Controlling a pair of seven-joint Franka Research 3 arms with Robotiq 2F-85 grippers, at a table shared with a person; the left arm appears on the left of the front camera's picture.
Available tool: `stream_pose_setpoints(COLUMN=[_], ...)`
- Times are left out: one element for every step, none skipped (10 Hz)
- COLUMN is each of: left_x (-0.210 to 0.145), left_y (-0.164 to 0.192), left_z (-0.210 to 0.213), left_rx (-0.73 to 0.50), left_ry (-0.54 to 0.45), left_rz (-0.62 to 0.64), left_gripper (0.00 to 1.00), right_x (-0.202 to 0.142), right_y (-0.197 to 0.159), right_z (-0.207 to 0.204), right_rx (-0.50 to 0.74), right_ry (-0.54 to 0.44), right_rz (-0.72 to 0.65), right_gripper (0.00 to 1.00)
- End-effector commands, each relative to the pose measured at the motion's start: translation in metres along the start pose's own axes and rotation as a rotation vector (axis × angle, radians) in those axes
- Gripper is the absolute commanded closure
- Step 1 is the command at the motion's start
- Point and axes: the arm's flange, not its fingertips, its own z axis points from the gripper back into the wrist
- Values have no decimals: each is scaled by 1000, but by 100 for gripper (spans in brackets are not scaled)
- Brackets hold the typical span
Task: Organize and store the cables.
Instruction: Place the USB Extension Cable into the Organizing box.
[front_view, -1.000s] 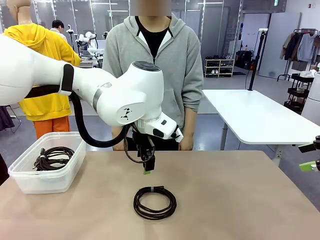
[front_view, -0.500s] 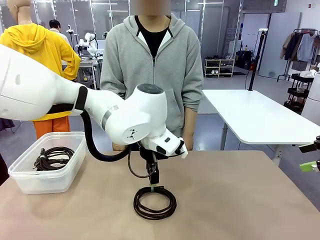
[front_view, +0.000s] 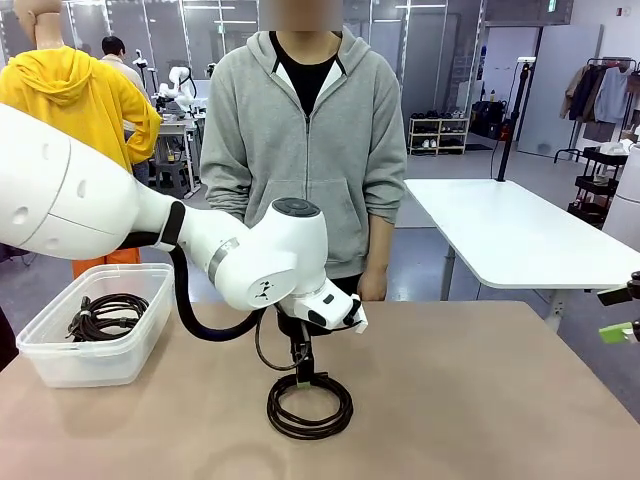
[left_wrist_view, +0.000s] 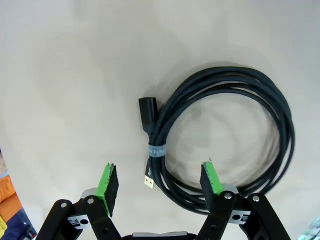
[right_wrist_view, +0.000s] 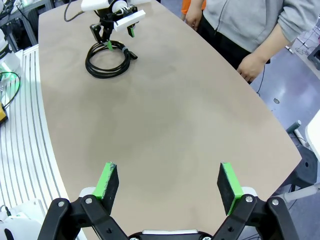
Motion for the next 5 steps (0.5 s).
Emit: stream_pose_setpoints(left_x=[3,3,2,2,2], left_y=[9,10,13,15,15], left_z=[-15,-20,-25,-28,-28], left_rx=[3,0,-4,-4,-4], left_ry=[-45,-45,-40,-31,-32], left_rz=[-32,-33,-31,-30,-30], left_gripper=[16,16,16,16,60], right_x=[2,2,2,2,2], right_y=[-2,-2,-2,-2,-2], right_z=[0,0,0,0,0], right_rx=[0,0,0,0,0], right_ry=[-13,-13,-13,-13,-13], right_rz=[-19,-19,-19,-19,-19], right_gripper=[0,0,0,0,0])
